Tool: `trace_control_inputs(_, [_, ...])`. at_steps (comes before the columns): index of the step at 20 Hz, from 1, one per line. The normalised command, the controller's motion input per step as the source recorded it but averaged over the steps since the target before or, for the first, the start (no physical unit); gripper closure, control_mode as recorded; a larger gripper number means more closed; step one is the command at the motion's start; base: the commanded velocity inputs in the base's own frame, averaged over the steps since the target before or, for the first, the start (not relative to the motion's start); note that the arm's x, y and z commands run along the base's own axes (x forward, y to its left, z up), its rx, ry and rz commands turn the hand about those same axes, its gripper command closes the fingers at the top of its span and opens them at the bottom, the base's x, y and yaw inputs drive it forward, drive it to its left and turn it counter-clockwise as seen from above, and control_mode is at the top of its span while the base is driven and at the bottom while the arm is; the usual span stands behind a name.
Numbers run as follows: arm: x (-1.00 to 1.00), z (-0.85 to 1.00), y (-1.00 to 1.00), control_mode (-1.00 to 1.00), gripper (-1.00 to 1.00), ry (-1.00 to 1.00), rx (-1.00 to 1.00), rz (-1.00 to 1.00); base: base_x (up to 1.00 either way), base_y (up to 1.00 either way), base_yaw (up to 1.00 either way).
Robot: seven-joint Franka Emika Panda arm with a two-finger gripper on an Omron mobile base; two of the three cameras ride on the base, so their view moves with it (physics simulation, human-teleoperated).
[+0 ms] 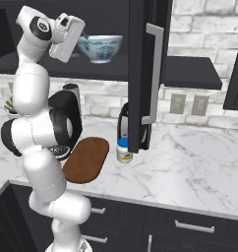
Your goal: Open the cabinet. Place the bowl and condiment on the counter. Then place the lime and garlic on the cutting board.
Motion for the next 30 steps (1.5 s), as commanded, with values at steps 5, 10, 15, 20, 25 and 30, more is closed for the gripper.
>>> trace_control_inputs(5, [0.02,0.01,0.00,-1.00,-1.00,0.02,-0.01,0.11,0.00,0.00,0.00])
trace_control_inputs(10, [0.06,-0.08,0.00,-1.00,-1.00,0.01,0.00,0.15,0.00,0.00,0.00])
trace_control_inputs(15, [0.43,-0.36,0.00,-1.00,-1.00,0.05,-0.01,0.12,0.00,0.00,0.00])
trace_control_inputs(20, [0.22,-0.19,-0.05,-1.00,-1.00,0.00,0.00,0.13,0.00,0.00,0.00])
trace_control_inputs(25, [0.01,-0.17,-0.24,-1.00,1.00,0.00,0.00,0.13,0.00,0.00,0.00])
trace_control_inputs(30, [-0.24,-0.24,-0.26,-1.00,1.00,-0.01,0.00,0.10,0.00,0.00,0.00])
